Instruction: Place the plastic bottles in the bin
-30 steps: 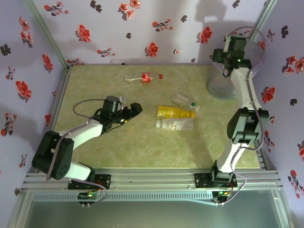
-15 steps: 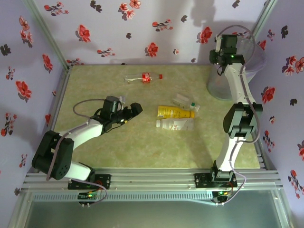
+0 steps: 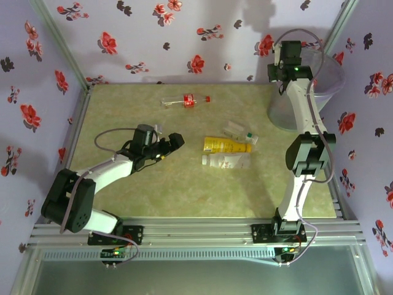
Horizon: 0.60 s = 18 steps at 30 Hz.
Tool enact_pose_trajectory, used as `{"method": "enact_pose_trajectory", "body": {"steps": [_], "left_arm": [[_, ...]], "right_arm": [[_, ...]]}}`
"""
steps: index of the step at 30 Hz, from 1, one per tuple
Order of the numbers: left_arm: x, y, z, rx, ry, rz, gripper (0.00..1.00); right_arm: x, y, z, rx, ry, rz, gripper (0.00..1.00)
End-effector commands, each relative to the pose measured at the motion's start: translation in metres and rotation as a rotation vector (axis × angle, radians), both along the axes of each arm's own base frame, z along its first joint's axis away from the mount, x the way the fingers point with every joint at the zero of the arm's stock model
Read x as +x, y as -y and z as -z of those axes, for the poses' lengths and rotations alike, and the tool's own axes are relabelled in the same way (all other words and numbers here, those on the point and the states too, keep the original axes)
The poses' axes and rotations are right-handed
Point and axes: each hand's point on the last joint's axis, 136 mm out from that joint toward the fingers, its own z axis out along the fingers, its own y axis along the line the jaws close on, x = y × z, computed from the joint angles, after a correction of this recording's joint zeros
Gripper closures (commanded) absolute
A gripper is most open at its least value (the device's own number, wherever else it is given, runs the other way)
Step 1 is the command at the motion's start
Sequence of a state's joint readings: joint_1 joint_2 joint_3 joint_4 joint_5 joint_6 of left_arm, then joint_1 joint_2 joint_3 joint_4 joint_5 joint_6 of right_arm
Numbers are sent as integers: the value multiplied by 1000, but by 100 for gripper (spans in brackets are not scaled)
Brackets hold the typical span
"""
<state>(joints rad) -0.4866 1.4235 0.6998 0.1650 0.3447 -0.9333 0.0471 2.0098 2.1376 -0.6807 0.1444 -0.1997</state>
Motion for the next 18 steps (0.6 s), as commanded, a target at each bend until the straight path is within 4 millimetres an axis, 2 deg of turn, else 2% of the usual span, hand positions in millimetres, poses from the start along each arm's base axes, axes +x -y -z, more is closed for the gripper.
{"method": "enact_pose_trajectory", "body": {"steps": [1,5,18], "left_arm": [[2,7,-5,-18,15,25,0],[3,8,-6,-18,14,27,0],[3,9,-5,-21,14,30,0]], "right_arm": [[0,-2,-9,-27,-1,-1,96],[-4,-13,-14,-7,-11,-35,99],[-29,-56,-53,88,21,-162,98]]}}
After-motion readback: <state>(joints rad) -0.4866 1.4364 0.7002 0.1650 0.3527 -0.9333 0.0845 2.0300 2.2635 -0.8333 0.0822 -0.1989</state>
